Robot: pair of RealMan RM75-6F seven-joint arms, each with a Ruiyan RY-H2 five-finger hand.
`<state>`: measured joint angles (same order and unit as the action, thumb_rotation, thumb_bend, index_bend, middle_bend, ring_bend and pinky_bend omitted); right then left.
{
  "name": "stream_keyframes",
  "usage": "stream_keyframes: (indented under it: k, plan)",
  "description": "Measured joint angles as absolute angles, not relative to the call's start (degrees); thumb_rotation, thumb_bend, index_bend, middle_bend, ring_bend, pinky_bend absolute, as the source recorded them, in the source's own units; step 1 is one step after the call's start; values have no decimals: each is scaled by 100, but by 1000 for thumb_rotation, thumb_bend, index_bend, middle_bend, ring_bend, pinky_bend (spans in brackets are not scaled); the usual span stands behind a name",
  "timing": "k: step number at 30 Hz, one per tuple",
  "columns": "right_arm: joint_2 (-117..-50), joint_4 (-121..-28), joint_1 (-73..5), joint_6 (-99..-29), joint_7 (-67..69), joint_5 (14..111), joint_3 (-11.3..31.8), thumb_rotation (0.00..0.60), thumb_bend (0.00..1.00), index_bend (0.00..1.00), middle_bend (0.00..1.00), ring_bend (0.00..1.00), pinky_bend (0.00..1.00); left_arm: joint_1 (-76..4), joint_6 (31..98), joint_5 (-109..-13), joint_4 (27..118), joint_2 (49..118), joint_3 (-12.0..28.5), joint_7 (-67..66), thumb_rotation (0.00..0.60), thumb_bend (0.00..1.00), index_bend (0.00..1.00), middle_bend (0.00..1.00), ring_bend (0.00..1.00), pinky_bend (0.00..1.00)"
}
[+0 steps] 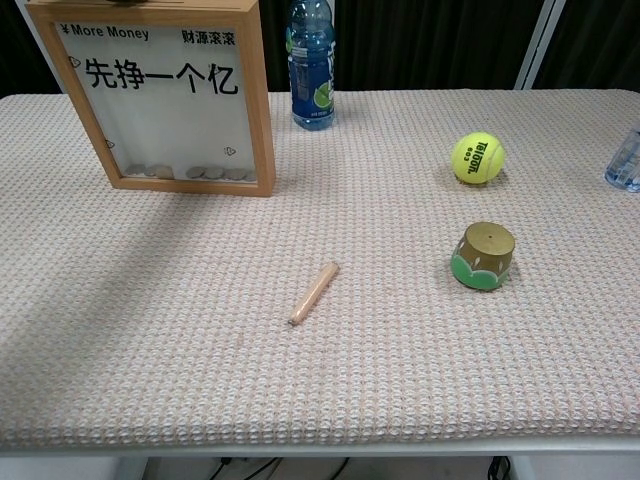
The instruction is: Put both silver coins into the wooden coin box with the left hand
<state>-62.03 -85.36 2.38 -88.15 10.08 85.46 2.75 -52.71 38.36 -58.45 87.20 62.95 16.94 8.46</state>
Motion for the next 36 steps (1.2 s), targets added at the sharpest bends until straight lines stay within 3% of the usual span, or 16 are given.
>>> stream_keyframes:
  k: [12,21,27,32,36]
  plan:
    - [-6168,-8533,241,-8814,1043,8532,286,600,178,0,0,0,0,-5269,3855,-5962,8640,6346,1664,869,600,353,281,245,41,119]
    - [-6151,-8543,259,-8866,1068,8554,288,600,178,0,0,0,0,-5108,4265,-6179,8949,6226,1724,918,600,315,255,243,41,123]
    - [-6168,-8470,272,-8870,1144,8550,286,600,177,0,0,0,0,-4431,5589,-6792,9770,5911,1590,693,600,172,298,242,41,138]
    - [-6217,-8430,258,-8855,1147,8593,269,600,177,0,0,0,0,-3320,7346,-7687,10322,5692,1134,308,600,158,303,238,61,146]
    - [-6278,-8431,261,-8951,1009,8683,260,600,177,0,0,0,0,-2192,8695,-8554,10323,5723,511,-139,600,135,197,149,20,96]
